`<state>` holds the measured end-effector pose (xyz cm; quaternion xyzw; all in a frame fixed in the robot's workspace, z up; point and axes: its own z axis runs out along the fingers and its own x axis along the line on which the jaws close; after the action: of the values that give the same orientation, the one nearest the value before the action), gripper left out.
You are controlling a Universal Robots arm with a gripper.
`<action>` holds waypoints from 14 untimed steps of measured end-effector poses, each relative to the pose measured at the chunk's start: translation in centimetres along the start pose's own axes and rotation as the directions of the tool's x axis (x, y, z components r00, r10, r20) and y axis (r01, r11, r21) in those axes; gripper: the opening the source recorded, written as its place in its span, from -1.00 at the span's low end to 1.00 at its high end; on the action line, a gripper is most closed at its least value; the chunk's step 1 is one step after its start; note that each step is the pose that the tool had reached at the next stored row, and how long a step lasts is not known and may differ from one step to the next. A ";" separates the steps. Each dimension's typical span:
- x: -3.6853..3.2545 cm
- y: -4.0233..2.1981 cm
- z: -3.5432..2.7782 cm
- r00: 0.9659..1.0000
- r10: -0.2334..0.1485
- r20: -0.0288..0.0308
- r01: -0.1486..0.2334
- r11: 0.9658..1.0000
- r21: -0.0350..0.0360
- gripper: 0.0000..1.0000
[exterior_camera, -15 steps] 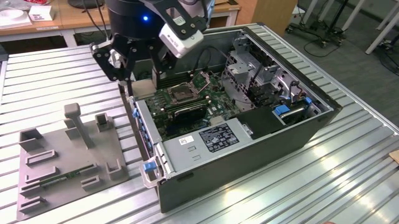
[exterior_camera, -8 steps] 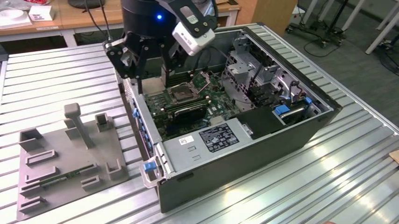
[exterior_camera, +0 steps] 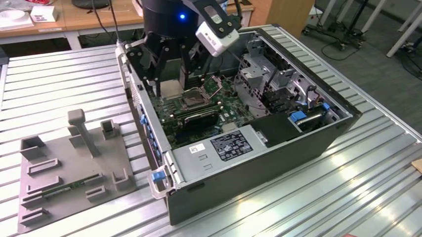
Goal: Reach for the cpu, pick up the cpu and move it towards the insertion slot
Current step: 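Pick up the cpu and move it towards the insertion slot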
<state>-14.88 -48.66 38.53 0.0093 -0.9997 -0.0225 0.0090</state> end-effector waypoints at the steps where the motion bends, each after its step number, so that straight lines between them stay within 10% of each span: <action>1: -0.20 0.00 -0.01 1.000 0.000 0.000 0.000 1.000 0.000 0.08; 14: -1.40 -0.02 -0.03 1.000 0.000 0.000 0.000 1.000 0.000 0.08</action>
<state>-13.48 -48.65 38.54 0.0093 -0.9997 -0.0224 0.0090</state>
